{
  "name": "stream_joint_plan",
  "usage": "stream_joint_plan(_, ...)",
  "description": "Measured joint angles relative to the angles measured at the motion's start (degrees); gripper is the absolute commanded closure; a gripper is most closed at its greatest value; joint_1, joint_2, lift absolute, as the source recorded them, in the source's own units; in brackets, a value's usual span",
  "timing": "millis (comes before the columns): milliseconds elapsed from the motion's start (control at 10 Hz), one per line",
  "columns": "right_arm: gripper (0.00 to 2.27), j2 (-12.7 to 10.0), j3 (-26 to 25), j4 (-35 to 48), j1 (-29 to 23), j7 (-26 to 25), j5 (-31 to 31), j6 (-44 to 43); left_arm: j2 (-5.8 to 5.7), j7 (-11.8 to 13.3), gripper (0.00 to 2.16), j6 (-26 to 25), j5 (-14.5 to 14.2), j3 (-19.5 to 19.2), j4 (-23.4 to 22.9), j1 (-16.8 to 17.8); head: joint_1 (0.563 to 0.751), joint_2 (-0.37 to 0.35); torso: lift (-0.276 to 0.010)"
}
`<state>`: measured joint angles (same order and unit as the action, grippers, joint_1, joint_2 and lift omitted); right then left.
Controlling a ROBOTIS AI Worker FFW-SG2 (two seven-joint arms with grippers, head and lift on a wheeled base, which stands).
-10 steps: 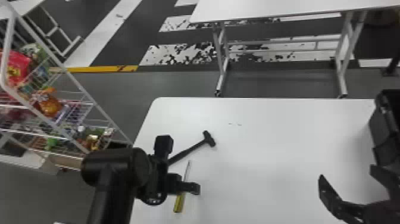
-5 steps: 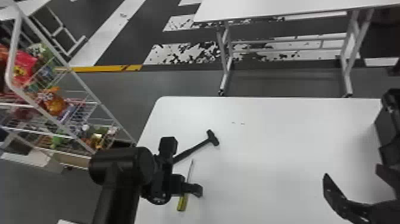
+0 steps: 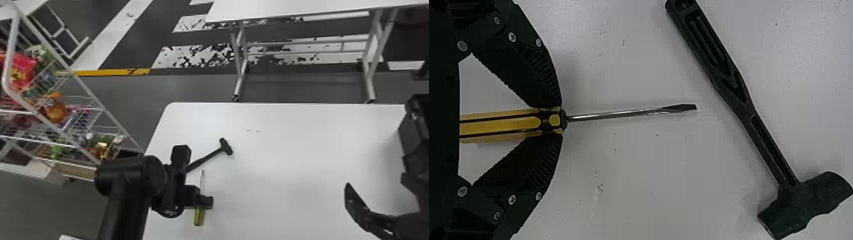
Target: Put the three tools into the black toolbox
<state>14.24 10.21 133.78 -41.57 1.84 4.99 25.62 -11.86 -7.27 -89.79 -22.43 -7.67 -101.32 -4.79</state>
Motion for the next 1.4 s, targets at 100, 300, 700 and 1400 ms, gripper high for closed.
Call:
stream_joint_plan(100, 0.07, -0.01, -0.01, 0.0, 0.0, 0.0, 0.02, -0.04, -0.01, -0.19, 2.09, 0.0, -0.23, -0.05, -0.01, 0.1, 0.695, 0.301, -0.051)
stream_joint_plan(300, 0.07, -0.06, -0.02, -0.09, 0.14, -0.03, 0.11, -0.17, -0.02, -0.78, 2.14, -0.01, -1.37, -0.34, -0.21, 0.31, 0.695, 0.296, -0.051)
stream_joint_plan(700, 0.07, -0.25, -0.02, -0.78, 0.95, -0.08, 0.25, -0.14, 0.59, -2.58, 2.14, 0.0, -2.51, 0.21, -4.21, -1.11, 0.695, 0.274, -0.051)
stream_joint_plan(1400, 0.08, -0.82, -0.1, -2.26, 3.84, -0.01, 3.3, 0.34, 1.68, -4.04, 2.14, 0.0, -1.14, 4.79, -22.24, -8.06, 0.695, 0.203, -0.051)
